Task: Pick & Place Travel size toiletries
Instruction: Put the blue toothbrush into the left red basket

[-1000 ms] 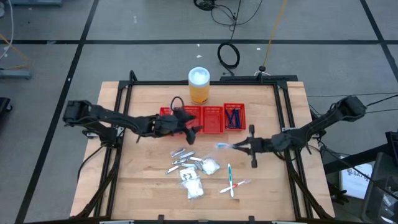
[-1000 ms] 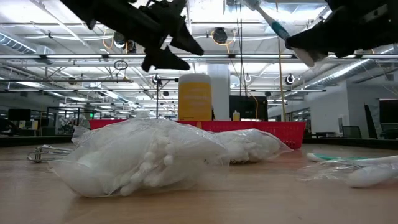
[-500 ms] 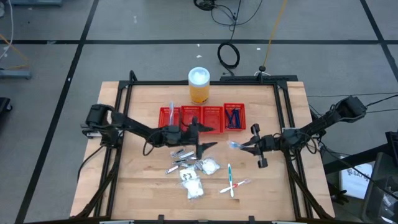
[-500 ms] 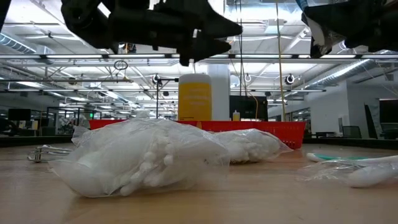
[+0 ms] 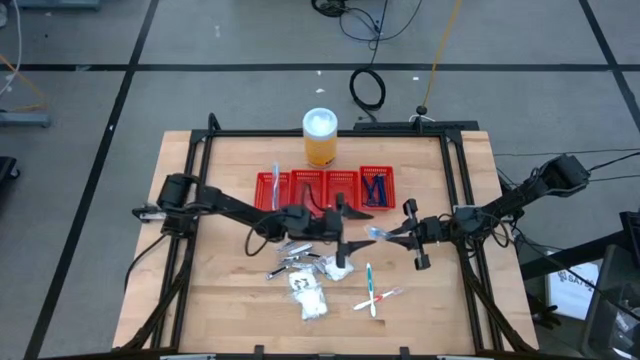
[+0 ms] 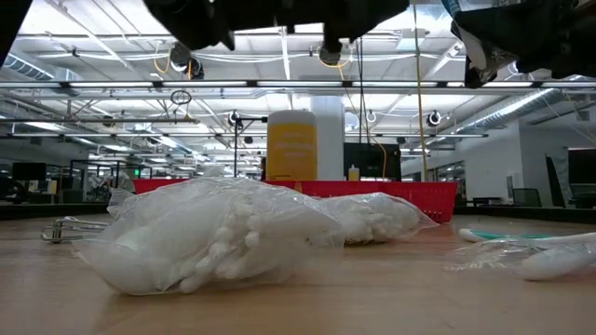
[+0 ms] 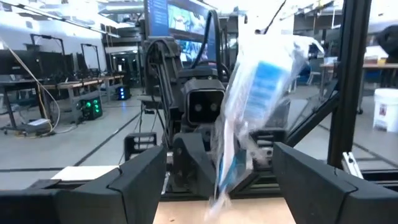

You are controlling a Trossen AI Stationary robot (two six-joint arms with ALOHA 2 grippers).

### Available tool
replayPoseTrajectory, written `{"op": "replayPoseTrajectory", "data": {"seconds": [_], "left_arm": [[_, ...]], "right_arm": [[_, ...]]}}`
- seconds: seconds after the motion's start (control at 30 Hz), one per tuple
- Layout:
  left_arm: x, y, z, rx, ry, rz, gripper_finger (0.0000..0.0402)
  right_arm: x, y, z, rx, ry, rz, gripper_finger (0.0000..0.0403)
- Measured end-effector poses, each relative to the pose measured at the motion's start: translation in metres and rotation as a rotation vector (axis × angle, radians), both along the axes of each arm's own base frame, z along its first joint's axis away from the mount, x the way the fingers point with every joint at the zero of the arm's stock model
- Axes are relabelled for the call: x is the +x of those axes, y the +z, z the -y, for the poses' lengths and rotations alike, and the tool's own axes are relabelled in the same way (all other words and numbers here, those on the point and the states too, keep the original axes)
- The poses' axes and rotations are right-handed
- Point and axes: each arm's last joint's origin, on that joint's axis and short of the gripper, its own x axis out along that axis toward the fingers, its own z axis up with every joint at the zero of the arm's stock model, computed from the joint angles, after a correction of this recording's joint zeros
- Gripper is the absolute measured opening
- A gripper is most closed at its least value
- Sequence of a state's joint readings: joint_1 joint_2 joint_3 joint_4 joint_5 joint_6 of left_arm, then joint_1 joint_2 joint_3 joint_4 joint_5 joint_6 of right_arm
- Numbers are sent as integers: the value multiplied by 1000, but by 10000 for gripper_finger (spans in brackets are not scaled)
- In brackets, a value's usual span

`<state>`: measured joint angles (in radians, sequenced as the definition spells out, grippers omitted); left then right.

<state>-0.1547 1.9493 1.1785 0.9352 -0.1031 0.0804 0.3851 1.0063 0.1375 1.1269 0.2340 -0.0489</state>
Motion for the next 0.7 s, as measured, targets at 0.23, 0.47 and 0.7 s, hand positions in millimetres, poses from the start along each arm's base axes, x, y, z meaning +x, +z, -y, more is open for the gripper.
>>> {"op": "replayPoseTrajectory", "data": {"seconds": [0.23,0.47,0.7], "left_arm": [[19,1,3,7,-1,-71,285],[23,2,2,7,1,-72,285],[24,2,-4,-4,15,-76,285]], "right_arm": [[0,0,0,2,1,-2,17],[0,0,0,0,0,-2,17],[0,0,0,6,2,-4,17]]}}
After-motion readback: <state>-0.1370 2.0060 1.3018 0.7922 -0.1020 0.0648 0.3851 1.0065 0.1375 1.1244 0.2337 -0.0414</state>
